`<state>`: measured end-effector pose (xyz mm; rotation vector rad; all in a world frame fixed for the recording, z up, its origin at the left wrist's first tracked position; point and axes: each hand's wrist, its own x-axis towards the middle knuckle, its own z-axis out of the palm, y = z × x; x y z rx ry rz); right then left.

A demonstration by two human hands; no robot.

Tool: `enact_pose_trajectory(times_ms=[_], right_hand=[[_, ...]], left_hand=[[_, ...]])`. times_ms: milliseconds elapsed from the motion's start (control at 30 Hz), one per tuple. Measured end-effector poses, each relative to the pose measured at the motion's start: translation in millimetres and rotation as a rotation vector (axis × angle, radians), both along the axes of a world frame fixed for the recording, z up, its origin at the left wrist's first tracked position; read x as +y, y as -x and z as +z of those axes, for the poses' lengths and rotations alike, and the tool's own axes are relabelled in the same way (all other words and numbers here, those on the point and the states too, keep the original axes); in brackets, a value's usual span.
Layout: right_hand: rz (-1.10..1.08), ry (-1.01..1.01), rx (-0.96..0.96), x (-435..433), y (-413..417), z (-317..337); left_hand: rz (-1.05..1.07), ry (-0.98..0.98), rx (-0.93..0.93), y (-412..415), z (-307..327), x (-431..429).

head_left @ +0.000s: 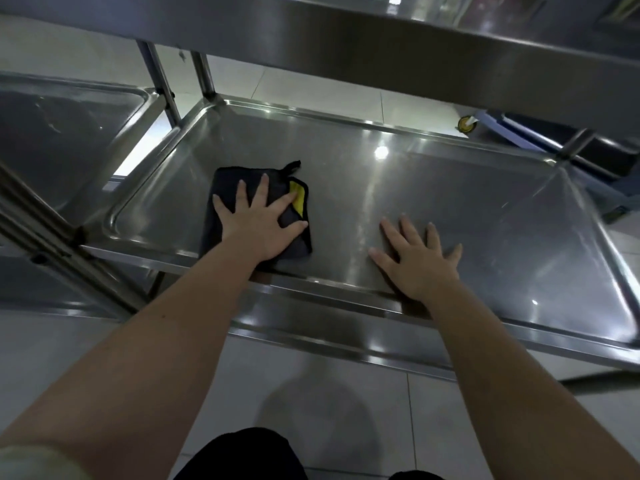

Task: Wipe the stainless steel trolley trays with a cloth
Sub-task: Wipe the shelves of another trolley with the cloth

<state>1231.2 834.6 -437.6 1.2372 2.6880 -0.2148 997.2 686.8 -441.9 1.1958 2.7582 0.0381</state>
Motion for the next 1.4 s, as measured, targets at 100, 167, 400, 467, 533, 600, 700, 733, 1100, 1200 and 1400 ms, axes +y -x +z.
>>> enact_pose_trajectory(times_ms=[100, 167, 400, 467, 533, 600, 700, 733, 1100, 1200, 1400], right_hand=[[0.007, -0.019, 0.059, -5, -3, -4], [-0.024, 0.021, 0.207, -3, -4, -2], [-0.223, 0.159, 0.702, -1, -16, 2], [-0.229, 0.149, 0.688, -2, -14, 3], [-0.219, 0.111, 0.637, -5, -12, 2], [-0.164, 0.018, 0.606, -11, -12, 4], [0.096, -0.029, 0.686, -20, -8, 19], [0.194, -0.025, 0.690, -20, -4, 26], [0.044, -0.329, 0.732, 28, -71, 85], [0.003, -0.325, 0.933, 16, -113, 104], [-0.122, -0.303, 1.195, -53, -208, 112]], left_hand=[[-0.174, -0.041, 0.023, -47, 3, 25], [-0.353, -0.040, -0.029, -93, 2, 43], [-0.236, -0.607, -0.390, -109, 21, 26], [0.038, -0.536, -0.214, -97, 23, 12], [0.234, -0.364, -0.222, -91, 22, 2], [0.292, -0.324, -0.356, -88, 25, 2], [0.157, -0.364, -0.464, -89, 38, 15], [0.089, -0.406, -0.468, -93, 45, 20], [-0.372, -0.819, -0.385, -139, 96, 64], [-0.336, -0.850, -0.325, -155, 112, 65], [-0.569, -0.995, -0.748, -225, 111, 30]])
